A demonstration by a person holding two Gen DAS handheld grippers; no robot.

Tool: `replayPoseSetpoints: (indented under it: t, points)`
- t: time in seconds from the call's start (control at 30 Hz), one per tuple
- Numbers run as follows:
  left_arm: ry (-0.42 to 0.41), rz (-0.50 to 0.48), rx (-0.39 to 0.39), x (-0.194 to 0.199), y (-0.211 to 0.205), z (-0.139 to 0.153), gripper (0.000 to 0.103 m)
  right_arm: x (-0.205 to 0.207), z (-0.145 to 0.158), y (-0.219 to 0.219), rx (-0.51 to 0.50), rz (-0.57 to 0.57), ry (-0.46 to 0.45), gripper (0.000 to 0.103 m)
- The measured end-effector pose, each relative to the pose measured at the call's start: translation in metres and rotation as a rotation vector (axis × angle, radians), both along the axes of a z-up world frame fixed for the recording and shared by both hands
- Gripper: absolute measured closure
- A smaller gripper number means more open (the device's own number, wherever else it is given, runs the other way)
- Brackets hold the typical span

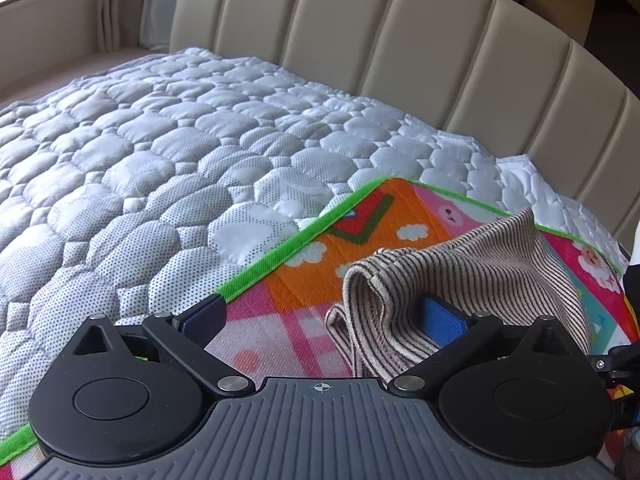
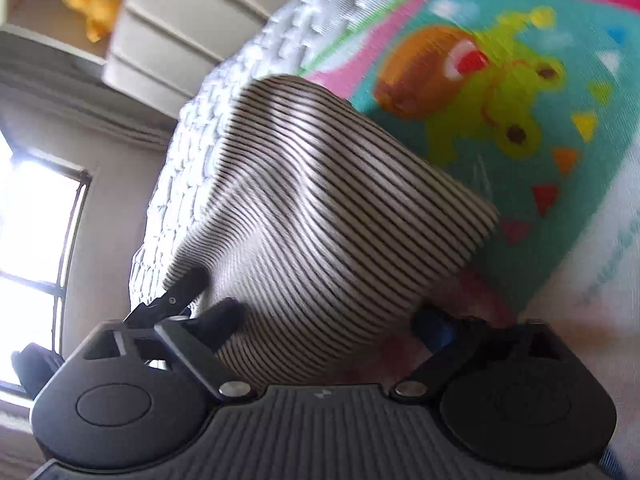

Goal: Fold clothes

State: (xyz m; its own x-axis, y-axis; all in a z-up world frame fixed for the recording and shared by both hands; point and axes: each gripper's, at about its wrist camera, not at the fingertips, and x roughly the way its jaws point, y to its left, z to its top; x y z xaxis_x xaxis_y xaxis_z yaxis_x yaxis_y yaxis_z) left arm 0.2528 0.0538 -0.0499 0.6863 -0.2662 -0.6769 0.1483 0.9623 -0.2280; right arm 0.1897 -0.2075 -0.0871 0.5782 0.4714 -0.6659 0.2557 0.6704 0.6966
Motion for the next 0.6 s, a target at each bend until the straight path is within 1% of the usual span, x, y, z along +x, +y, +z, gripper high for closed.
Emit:
replayPoseSetpoints:
  t: [0.07,0.1,0.13,0.2,0.27,0.3,0.33,0.4,0.43,0.47,0.53,0.57,0.6]
  points:
    - [0.004,-0.007,-0.012,0.000,0.002,0.002,0.000,0.004,0.001,-0.001,-0.012,0.021,-0.022,0.019]
    - [0.008,-0.016,-0.031,-0.001,0.004,0.004,0.000,0.006,0.001,-0.004,-0.015,0.030,-0.033,0.021]
    - [0.013,-0.030,-0.063,-0.002,0.008,0.006,0.000,0.009,0.001,-0.007,-0.027,0.046,-0.047,0.022]
    - [-0.006,-0.070,-0.142,-0.009,0.019,0.014,0.000,0.017,0.005,-0.012,-0.073,0.088,-0.076,0.024]
    - [-0.040,-0.135,-0.222,-0.013,0.024,0.027,0.000,0.030,0.009,-0.019,-0.119,0.135,-0.098,0.024]
    - [-0.054,-0.171,-0.244,-0.012,0.022,0.033,0.000,0.037,0.011,-0.022,-0.140,0.159,-0.108,0.024]
    - [-0.059,-0.212,-0.244,-0.010,0.016,0.037,0.000,0.045,0.012,-0.026,-0.152,0.180,-0.111,0.024]
    - [-0.055,-0.298,-0.216,-0.001,0.001,0.038,0.000,0.060,0.013,-0.032,-0.157,0.228,-0.112,0.024]
    - [-0.038,-0.329,-0.191,0.005,-0.008,0.035,0.000,0.065,0.015,-0.033,-0.172,0.255,-0.119,0.024]
    - [-0.006,-0.348,-0.157,0.014,-0.018,0.028,0.000,0.070,0.016,-0.034,-0.188,0.282,-0.126,0.024]
    - [0.054,-0.378,-0.092,0.030,-0.036,0.012,0.000,0.080,0.024,-0.034,-0.255,0.312,-0.164,0.024]
    - [0.088,-0.379,-0.085,0.036,-0.043,0.004,0.000,0.083,0.029,-0.034,-0.284,0.309,-0.178,0.024]
    - [0.128,-0.379,-0.096,0.042,-0.048,-0.004,0.000,0.085,0.033,-0.037,-0.297,0.301,-0.179,0.023]
